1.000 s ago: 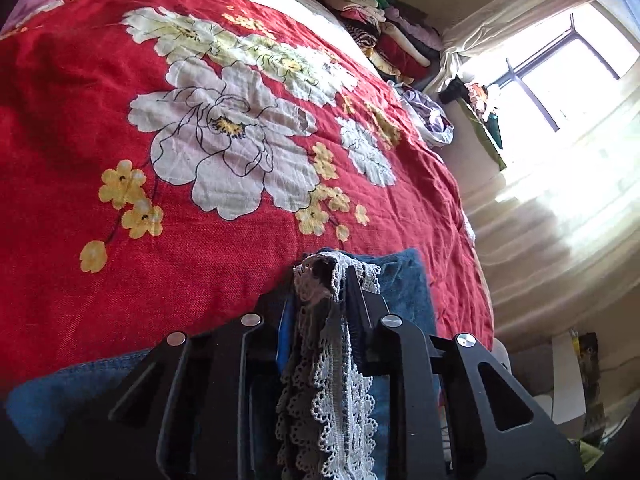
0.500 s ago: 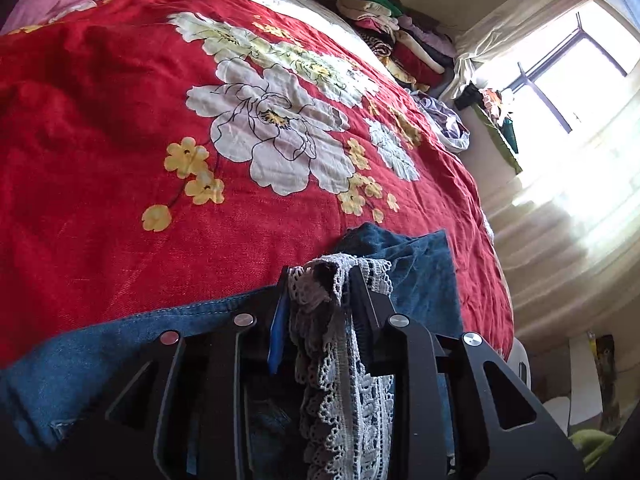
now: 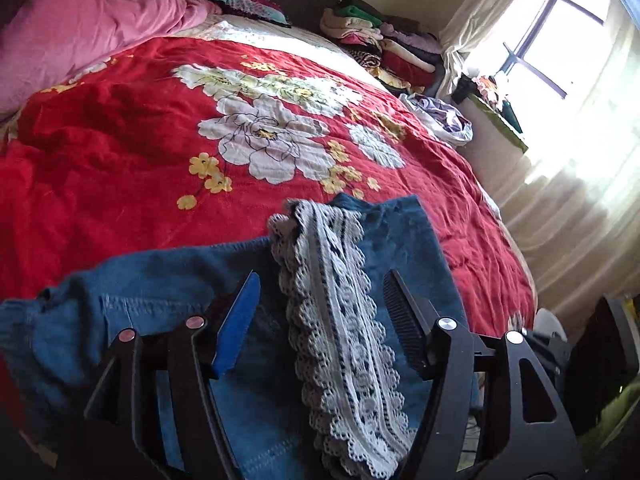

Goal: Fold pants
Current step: 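Fold the lace leg over the denim with the right gripper while the left gripper holds denim, then open both grippers and release the folded pants onto the duvet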

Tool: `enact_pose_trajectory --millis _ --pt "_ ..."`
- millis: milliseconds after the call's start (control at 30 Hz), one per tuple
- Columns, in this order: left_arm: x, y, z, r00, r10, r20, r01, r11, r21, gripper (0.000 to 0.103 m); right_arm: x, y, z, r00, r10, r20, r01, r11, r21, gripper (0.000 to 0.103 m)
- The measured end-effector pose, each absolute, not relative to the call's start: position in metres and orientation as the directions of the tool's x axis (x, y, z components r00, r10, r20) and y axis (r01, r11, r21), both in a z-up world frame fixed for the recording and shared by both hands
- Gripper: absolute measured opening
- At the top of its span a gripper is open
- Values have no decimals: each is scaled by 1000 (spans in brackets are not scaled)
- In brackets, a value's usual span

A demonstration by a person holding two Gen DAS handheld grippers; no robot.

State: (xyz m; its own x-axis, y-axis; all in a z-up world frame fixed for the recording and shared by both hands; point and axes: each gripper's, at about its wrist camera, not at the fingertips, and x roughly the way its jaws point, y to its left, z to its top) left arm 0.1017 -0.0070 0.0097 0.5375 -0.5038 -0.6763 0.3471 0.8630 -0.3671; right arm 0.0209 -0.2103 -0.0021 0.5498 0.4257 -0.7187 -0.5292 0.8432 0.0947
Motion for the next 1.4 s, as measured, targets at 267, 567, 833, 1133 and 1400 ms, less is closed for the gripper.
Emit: enact_pose_trajectory --millis 267,567,833,1133,1400 --pt "40 -39 -22 501 -436 -748 427 876 -225 67 7 -224 -36 538 299 -788 -495 869 -9 49" --pt "39 -36 -41 483 -382 -788 395 898 -193 68 7 -230 -47 532 297 -793 -489 872 0 50" --pt "31 -26 -22 525 -387 -758 368 906 -208 73 13 -241 -20 538 357 -763 -467 880 82 50" --pt "21 -30 -4 568 -390 -725 372 907 -196 79 53 -237 16 617 351 -705 -446 893 55 60" --pt "15 -56 -9 535 -401 -744 441 883 -159 79 123 -197 13 563 345 -751 -505 863 18 62"
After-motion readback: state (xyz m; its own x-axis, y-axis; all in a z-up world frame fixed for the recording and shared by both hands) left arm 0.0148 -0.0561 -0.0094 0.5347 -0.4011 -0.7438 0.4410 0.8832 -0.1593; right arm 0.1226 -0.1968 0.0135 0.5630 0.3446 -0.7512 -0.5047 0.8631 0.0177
